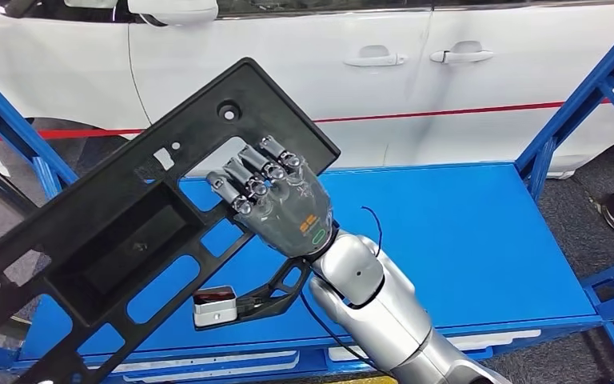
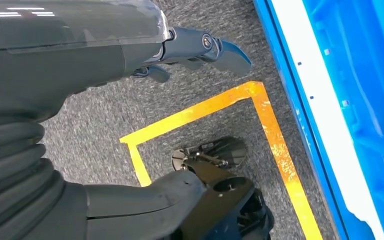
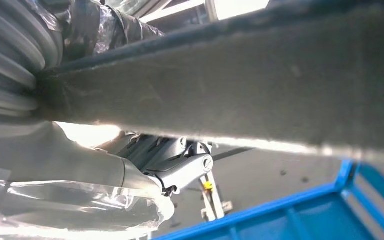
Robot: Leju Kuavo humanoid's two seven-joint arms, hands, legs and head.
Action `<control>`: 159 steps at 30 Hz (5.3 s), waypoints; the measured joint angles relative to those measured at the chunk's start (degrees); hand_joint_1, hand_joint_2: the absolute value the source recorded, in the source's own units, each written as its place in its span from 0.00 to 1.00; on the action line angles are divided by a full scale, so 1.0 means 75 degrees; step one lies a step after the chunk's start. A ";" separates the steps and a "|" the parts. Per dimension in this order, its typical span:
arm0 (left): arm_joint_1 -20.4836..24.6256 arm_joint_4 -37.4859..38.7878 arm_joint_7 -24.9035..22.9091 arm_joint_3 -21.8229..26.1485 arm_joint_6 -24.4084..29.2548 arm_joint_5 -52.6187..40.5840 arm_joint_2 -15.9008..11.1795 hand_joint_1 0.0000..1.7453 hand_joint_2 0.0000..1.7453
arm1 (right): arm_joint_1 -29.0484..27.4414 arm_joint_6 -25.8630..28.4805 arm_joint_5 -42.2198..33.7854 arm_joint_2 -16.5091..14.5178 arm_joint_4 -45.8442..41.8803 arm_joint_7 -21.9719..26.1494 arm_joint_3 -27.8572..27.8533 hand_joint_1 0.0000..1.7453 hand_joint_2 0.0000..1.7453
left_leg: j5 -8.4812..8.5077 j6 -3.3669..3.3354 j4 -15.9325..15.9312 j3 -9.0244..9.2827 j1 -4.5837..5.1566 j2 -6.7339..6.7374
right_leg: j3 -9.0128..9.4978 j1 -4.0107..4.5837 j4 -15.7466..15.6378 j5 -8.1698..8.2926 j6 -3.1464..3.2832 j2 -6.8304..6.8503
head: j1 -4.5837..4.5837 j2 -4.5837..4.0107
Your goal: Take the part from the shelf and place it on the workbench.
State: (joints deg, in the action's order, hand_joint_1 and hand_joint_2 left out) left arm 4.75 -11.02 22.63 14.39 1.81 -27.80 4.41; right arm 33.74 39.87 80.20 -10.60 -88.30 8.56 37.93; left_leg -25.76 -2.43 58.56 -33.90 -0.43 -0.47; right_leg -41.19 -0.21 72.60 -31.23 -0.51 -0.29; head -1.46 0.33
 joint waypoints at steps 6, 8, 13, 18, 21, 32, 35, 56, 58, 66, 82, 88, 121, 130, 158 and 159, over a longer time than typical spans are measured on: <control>0.0002 0.0000 -0.0011 0.0010 -0.0004 0.0000 0.0058 0.00 1.00 | 0.0147 0.0000 -0.0002 0.0070 0.0145 -0.0010 0.0158 1.00 1.00 | -0.0045 0.0151 0.0018 0.0003 0.0038 -0.0015 | 0.0794 0.0060 -0.1739 0.0660 0.0151 -0.0014 | -0.0001 0.0000; 0.0003 0.0000 -0.0015 0.0010 -0.0004 0.0000 0.0062 0.00 1.00 | 0.0166 0.0000 -0.0002 0.0076 0.0172 -0.0010 0.0189 1.00 1.00 | -0.0147 0.0233 0.0115 -0.0023 0.0028 -0.0004 | 0.0836 0.0032 -0.1813 0.0691 0.0220 -0.0005 | -0.0003 0.0000; -0.0014 0.0000 -0.0017 0.0011 -0.0003 0.0000 0.0065 0.00 1.00 | 0.0207 0.0000 -0.0004 0.0078 0.0242 -0.0010 0.0252 1.00 1.00 | -0.1042 0.0401 0.2046 -0.0926 -0.0038 0.0010 | 0.0881 0.0005 -0.1858 0.0695 0.0304 0.0040 | -0.0003 0.0000; -0.0017 0.0000 -0.0020 0.0013 -0.0021 0.0001 0.0066 0.00 1.00 | 0.0215 -0.0002 -0.0007 0.0085 0.0283 -0.0020 0.0287 1.00 1.00 | -0.0086 0.0412 0.0424 -0.0193 -0.0083 0.0013 | 0.0909 -0.0002 -0.1794 0.0634 0.0229 0.0012 | -0.0003 0.0000; -0.0007 0.0000 -0.0028 0.0013 -0.0072 0.0001 0.0070 0.00 1.00 | 0.0231 -0.0046 -0.0070 0.0107 0.0285 -0.0090 0.0313 1.00 1.00 | -0.0023 0.0298 0.0050 -0.0043 -0.0033 -0.0008 | 0.0876 0.0021 -0.1778 0.0643 0.0134 0.0003 | -0.0001 0.0000; 0.0101 0.0000 -0.0055 0.0110 -0.0424 -0.0036 0.0095 0.00 1.00 | 0.1260 -0.3153 -0.2220 0.0323 0.1364 -0.1139 0.0621 1.00 1.00 | 0.0051 0.0031 -0.0005 -0.0030 -0.0015 -0.0003 | 0.0346 -0.0001 -0.0623 0.0314 0.0078 0.0017 | 0.0002 0.0000; 0.0112 0.0000 -0.0055 0.0135 -0.0444 -0.0040 0.0112 0.00 1.00 | 0.1537 -0.3071 -0.2296 0.0354 0.1579 -0.1136 0.0645 1.00 1.00 | 0.0046 0.0110 0.0039 -0.0088 0.0019 -0.0008 | 0.0838 0.0047 -0.1693 0.0632 0.0153 0.0013 | 0.0000 0.0000; 0.0179 0.0000 -0.0056 0.0194 -0.0524 -0.0082 0.0162 0.00 1.00 | 0.1960 -0.2975 -0.2298 0.0486 0.1831 -0.1200 0.0654 1.00 1.00 | 0.0174 0.0054 -0.0087 -0.0095 -0.0033 0.0015 | 0.0658 0.0038 -0.1187 0.0189 0.0049 0.0000 | 0.0001 0.0000; 0.0193 0.0000 -0.0057 0.0194 -0.0525 -0.0085 0.0166 0.00 1.00 | 0.1963 -0.2975 -0.2298 0.0508 0.1843 -0.1210 0.0654 1.00 1.00 | 0.0170 0.0014 -0.0081 -0.0097 -0.0019 0.0019 | 0.0173 0.0017 -0.0198 -0.0254 0.0010 0.0000 | 0.0000 0.0000; 0.0241 -0.0001 -0.0076 0.0195 -0.0532 -0.0168 0.0172 0.00 1.00 | 0.2069 -0.2975 -0.2292 0.0584 0.1843 -0.1339 0.0650 1.00 1.00 | 0.0092 0.0127 0.0070 -0.0150 0.0025 -0.0001 | 0.0760 -0.0007 -0.1671 0.0659 0.0067 -0.0002 | -0.0002 0.0000; 0.0276 -0.0006 -0.0115 0.0194 -0.0536 -0.0219 0.0176 0.00 1.00 | 0.2088 -0.2944 -0.2286 0.0637 0.1847 -0.1434 0.0616 1.00 1.00 | -0.0176 0.0254 0.0078 0.0162 0.0027 -0.0003 | 0.0620 0.0018 -0.1691 0.0876 0.0147 0.0022 | -0.0004 0.0000; 0.0285 -0.0018 -0.0119 0.0195 -0.0539 -0.0239 0.0189 0.00 1.00 | 0.2082 -0.2916 -0.2286 0.0665 0.1842 -0.1465 0.0578 1.00 1.00 | 0.0064 -0.0030 -0.0050 0.0035 -0.0009 0.0035 | 0.0133 -0.0002 -0.0513 0.0033 -0.0042 0.0012 | 0.0001 0.0000; 0.0299 -0.0042 -0.0229 0.0197 -0.0392 -0.0425 0.0196 0.00 1.00 | 0.1820 -0.2600 -0.2359 0.0733 0.1362 -0.1468 0.0182 1.00 1.00 | 0.0195 -0.0069 -0.0054 -0.0143 0.0045 0.0086 | -0.0280 -0.0018 0.0315 -0.0219 -0.0087 0.0038 | 0.0002 0.0000; 0.0301 -0.0044 -0.0269 0.0197 -0.0417 -0.0470 0.0217 0.00 1.00 | 0.1855 -0.2612 -0.2366 0.0738 0.1380 -0.1470 0.0169 1.00 1.00 | 0.0763 0.0199 0.0009 -0.0693 0.0041 0.0059 | 0.1530 0.0061 -0.1890 0.0216 0.0141 0.0037 | 0.0001 0.0000; 0.0351 -0.0101 -0.0338 0.0197 -0.0437 -0.0620 0.0298 0.00 1.00 | 0.1848 -0.2611 -0.2289 0.0780 0.1506 -0.1464 0.0068 1.00 1.00 | 0.0660 0.0082 -0.0008 -0.0672 0.0102 0.0108 | 0.1522 0.0060 -0.1670 0.0172 0.0089 0.0035 | -0.0004 0.0000; 0.0349 -0.0102 -0.0339 0.0197 -0.0436 -0.0621 0.0305 0.00 1.00 | 0.1856 -0.2611 -0.2288 0.0776 0.1506 -0.1463 0.0065 1.00 1.00 | 0.0738 0.0125 -0.0023 -0.0698 0.0095 0.0107 | 0.1607 0.0090 -0.1876 0.0120 0.0114 0.0035 | -0.0004 0.0000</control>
State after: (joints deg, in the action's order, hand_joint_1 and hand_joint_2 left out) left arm 7.36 -11.78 20.09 15.87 -1.45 -32.46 6.70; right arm 47.66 20.28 63.04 -4.78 -77.00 -2.42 38.42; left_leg -20.23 -1.49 58.38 -39.13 0.28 0.33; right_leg -29.14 0.46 58.52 -30.34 0.35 -0.03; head -1.50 0.33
